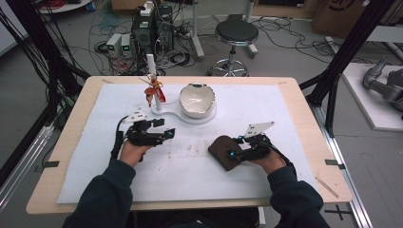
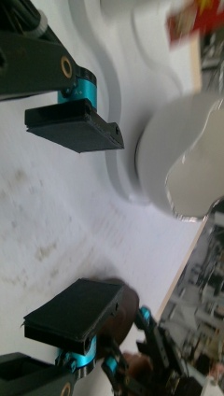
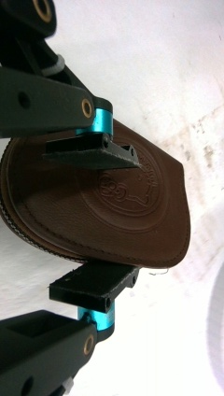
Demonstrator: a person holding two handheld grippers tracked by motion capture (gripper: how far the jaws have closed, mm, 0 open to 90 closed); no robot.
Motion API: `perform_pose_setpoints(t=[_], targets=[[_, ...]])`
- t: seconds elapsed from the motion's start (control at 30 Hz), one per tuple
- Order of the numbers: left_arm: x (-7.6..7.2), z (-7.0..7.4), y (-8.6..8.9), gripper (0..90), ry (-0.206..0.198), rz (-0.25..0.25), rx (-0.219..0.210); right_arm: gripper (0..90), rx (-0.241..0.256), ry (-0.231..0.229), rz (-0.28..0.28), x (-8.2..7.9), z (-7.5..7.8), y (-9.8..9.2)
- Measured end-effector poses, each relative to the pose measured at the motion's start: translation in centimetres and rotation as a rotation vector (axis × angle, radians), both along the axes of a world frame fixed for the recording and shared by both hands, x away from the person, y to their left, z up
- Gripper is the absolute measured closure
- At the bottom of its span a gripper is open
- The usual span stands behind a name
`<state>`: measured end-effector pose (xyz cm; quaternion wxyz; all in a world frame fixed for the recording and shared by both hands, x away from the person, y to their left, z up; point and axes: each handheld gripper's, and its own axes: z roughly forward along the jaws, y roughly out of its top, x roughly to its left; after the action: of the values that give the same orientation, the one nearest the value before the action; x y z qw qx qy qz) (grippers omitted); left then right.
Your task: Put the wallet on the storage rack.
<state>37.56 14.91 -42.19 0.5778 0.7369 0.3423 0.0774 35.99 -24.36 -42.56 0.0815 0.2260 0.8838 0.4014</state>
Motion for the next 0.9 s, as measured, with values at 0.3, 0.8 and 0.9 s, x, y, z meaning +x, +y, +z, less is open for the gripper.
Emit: perform_pose_setpoints(t=[0.3,0.8,0.9], targets=[[2.1,-1.9,-7.6,33.1,0.127,-0.194,0.031,46.8,-0.015,-0.067,0.058,-0.2,0.4,1.4],[2.1,-2.9,-10.5,58.2,0.145,-0.359,0.044,49.7,-0.027,-0.131,0.097,-0.4,0.6,2.0],[2.0,-2.8,-10.5,61.5,0.127,-0.365,0.054,49.1,-0.02,-0.106,0.087,-0.3,0.5,1.9]])
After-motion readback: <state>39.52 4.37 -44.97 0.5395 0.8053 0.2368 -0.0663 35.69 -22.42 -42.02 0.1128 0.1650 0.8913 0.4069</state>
